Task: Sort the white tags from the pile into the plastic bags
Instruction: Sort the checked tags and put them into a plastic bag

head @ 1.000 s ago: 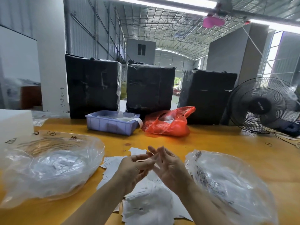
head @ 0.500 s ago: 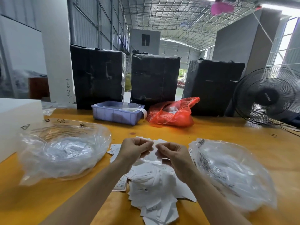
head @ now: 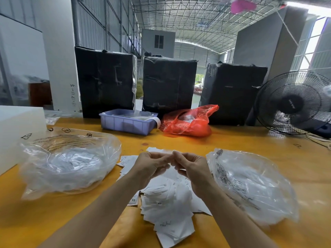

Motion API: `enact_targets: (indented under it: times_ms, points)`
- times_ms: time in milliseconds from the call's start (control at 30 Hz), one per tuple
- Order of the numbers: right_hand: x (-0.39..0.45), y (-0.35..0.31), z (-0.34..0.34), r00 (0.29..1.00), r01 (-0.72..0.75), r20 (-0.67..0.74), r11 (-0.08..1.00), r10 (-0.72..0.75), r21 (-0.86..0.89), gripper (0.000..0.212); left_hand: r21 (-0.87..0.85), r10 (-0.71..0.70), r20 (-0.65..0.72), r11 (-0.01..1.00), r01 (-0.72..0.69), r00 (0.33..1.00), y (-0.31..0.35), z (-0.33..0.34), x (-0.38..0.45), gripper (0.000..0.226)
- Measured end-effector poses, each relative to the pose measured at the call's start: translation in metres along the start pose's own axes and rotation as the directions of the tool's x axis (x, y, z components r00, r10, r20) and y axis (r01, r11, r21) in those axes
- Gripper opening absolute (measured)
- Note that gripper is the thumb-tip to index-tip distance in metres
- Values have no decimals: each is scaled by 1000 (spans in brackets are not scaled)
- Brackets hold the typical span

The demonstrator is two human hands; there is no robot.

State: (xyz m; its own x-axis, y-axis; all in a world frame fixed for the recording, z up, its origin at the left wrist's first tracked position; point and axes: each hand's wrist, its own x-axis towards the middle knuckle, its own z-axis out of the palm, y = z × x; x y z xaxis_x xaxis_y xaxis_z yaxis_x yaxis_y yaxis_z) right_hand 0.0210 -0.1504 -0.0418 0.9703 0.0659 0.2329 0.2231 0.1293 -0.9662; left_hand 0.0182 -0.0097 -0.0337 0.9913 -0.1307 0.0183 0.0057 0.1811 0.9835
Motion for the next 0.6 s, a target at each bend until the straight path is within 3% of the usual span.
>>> enact_targets:
  times_ms: [100, 200, 300, 400, 500, 600]
  points:
    - [0, 0, 0, 999, -31, 16, 999, 31, 37, 32, -44, 10, -73, 999, -13, 997, 0, 3, 2, 28]
    - [-1, -3, -2, 974, -174, 141, 984, 177, -37, 41, -115, 5, -182, 993, -26, 983, -1, 3, 6, 21]
    - [-2, 0, -2, 943, -239, 217, 967, 252, -85, 13, -178, 3, -230, 983, -46, 973, -2, 0, 10, 16]
    - [0, -1, -1, 965, -255, 95, 960, 245, 119, 9, -219, -18, -210, 975, -28, 978, -3, -4, 11, 10]
    - [4, -4, -6, 982, -184, -17, 976, 187, 113, 12, -119, -66, -127, 992, 51, 990, -1, -7, 10, 28]
    - [3, -5, -12, 998, -64, 16, 978, 69, -199, 13, 161, -34, -23, 986, 38, 999, 1, -11, 8, 59]
